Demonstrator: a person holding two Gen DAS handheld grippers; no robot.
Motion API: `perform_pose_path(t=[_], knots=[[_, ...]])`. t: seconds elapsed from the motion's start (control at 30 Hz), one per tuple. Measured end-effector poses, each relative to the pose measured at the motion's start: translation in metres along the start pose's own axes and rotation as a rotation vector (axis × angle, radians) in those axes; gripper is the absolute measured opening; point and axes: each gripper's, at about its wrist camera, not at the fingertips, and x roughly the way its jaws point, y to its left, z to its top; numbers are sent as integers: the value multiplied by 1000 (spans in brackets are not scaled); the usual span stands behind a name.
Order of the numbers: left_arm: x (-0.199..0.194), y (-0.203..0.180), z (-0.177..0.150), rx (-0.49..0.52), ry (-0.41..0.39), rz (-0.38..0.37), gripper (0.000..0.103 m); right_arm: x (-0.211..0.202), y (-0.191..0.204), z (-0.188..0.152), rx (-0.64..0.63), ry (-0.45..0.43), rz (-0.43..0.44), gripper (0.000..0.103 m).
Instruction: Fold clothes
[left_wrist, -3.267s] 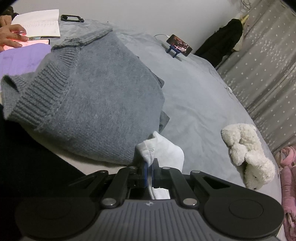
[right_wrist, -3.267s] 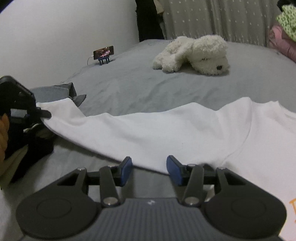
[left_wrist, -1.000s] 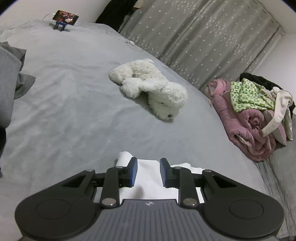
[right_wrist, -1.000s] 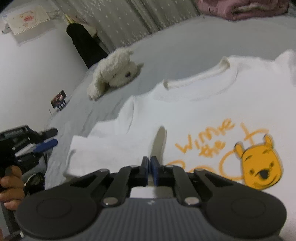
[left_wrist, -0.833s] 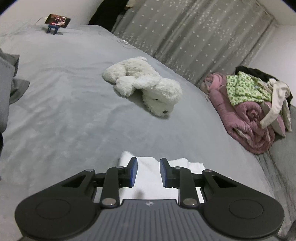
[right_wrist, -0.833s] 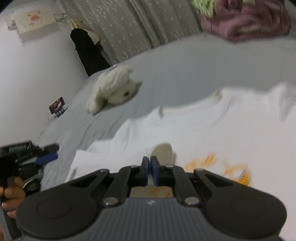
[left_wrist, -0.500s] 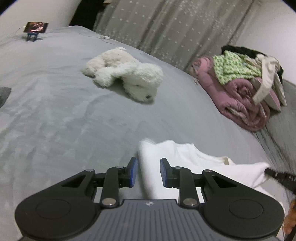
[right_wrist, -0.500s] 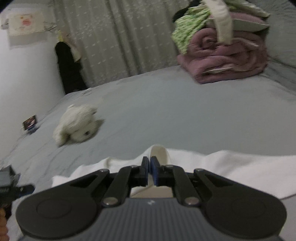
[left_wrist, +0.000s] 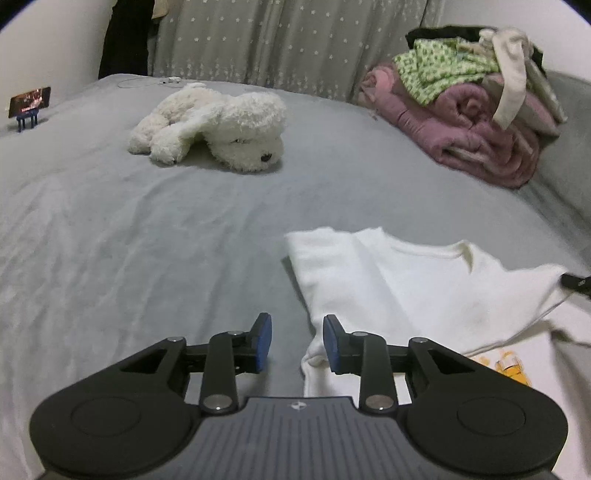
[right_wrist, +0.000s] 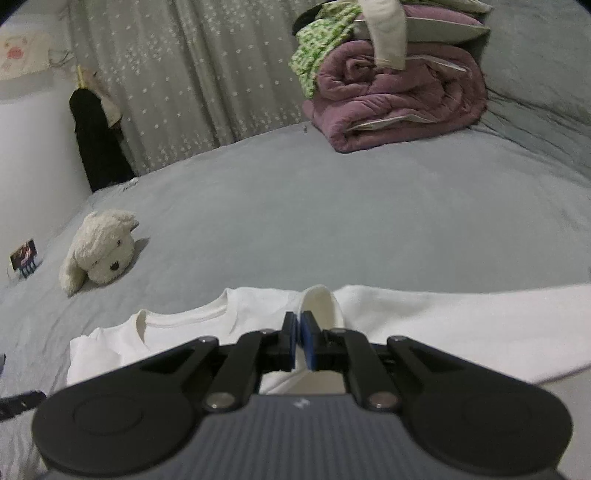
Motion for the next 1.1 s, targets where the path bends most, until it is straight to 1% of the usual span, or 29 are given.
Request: perform_pose_path(t=[0.07, 0.13, 0.2, 0.37, 0.4, 0.57, 0.63, 0.73, 0.77, 0.87, 0.9, 0.93, 1.0, 1.1], knots=[[5, -2, -3, 1, 5, 15, 29, -4, -8, -4, 26, -9, 5, 6], [8, -3, -4, 0, 7, 29, 29, -3, -14, -9, 22, 4, -4, 6], [12, -4, -6, 0, 9, 42, 29, 3, -19, -14, 8, 33, -25, 6], [20, -5, -11, -2, 15, 75, 30, 14, -28, -25, -25, 87, -42, 6], [21, -4, -11, -4, 15, 74, 29, 13, -28, -28, -26, 88, -43, 6], [21, -5, -10, 7, 12, 88, 29, -10, -20, -32, -47, 35, -44, 6], [22, -6, -10, 18, 10, 100, 29, -4, -18, -32, -67, 68, -61, 6], [22, -3, -10, 13, 15, 111, 29, 17, -25, -37, -69, 156, -91, 7], [23, -1, -9, 7, 19, 116, 29, 17, -26, -38, -63, 155, -86, 7], [24, 5, -8, -10, 31, 133, 21, 11, -24, -40, -73, 140, -95, 9], [24, 7, -8, -19, 35, 135, 21, 9, -23, -39, -77, 132, -104, 12], [24, 10, -7, -36, 35, 121, 21, 7, -22, -37, -82, 124, -112, 14], [20, 13, -5, -60, 32, 101, 21, 1, -17, -34, -100, 98, -120, 15], [16, 14, -2, -75, 19, 73, 21, -6, -4, -26, -118, 64, -102, 18]])
